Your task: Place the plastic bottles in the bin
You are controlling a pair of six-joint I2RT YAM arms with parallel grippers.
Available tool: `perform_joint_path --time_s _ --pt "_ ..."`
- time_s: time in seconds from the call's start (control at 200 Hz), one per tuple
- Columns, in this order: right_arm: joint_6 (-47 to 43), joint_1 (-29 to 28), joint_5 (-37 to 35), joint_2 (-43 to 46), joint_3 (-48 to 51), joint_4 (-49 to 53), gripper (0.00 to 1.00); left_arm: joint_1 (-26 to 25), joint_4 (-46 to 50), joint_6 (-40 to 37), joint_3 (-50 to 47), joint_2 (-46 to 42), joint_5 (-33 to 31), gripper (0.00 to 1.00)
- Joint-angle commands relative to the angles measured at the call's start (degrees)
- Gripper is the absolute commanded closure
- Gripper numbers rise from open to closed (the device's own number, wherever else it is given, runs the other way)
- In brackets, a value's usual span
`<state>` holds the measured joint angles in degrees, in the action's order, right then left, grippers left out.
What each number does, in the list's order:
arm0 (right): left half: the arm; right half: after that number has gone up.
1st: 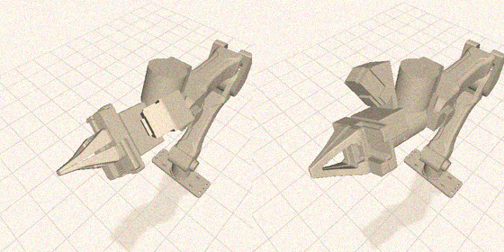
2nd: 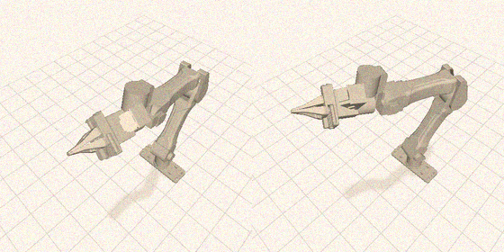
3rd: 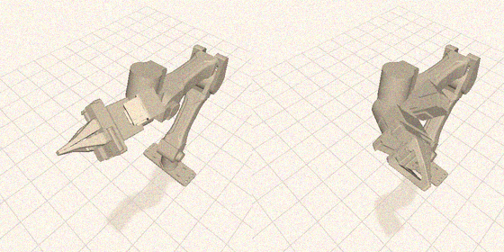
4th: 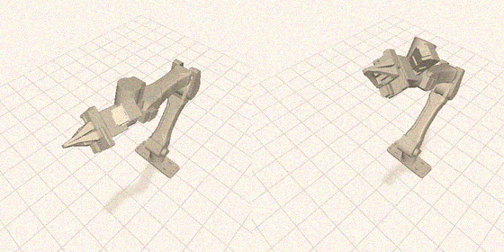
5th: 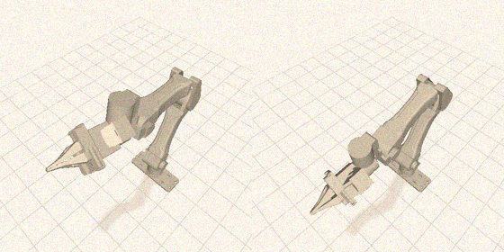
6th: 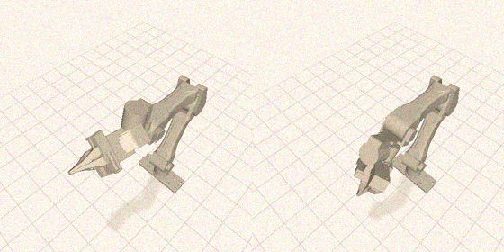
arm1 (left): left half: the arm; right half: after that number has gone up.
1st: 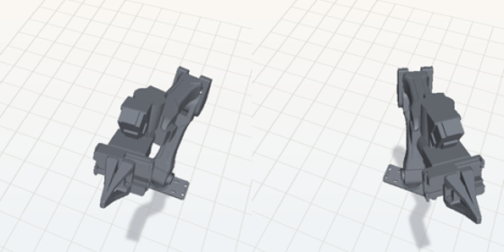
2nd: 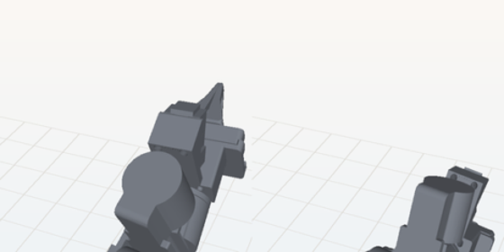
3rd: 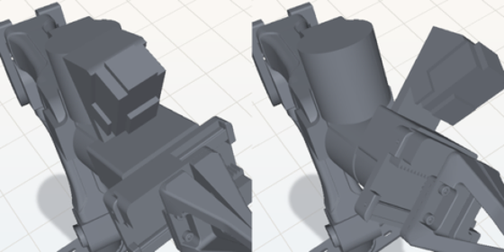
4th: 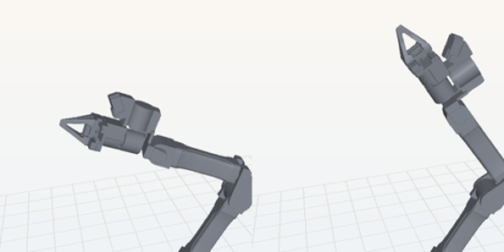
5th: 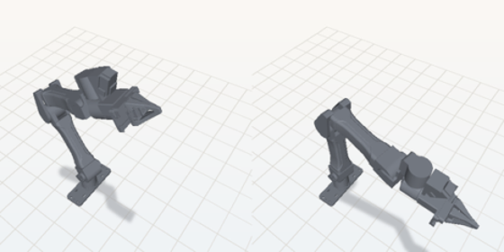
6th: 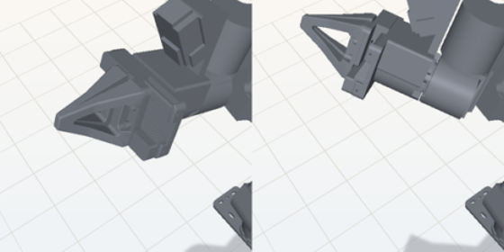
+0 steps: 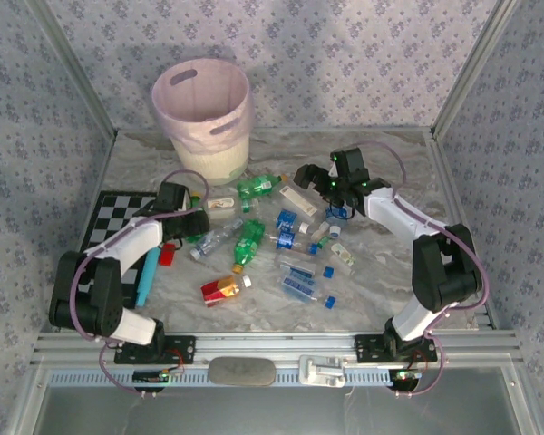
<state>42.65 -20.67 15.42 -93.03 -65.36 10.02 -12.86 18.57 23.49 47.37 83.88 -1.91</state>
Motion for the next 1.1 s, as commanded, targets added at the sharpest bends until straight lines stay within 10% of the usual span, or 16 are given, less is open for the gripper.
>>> perform_joint_path --time_s 0.0,1.099 --pt "0.7 0.2 -0.4 1.5 0.9 -0.1 0.0 0.0 -1.6 -0.7 3.0 2.0 0.7 0.18" --pt "1.0 1.0 -0.7 4.5 3.2 -0.6 0.0 0.0 -2.6 -1.3 3.9 4.3 -2.1 0.49"
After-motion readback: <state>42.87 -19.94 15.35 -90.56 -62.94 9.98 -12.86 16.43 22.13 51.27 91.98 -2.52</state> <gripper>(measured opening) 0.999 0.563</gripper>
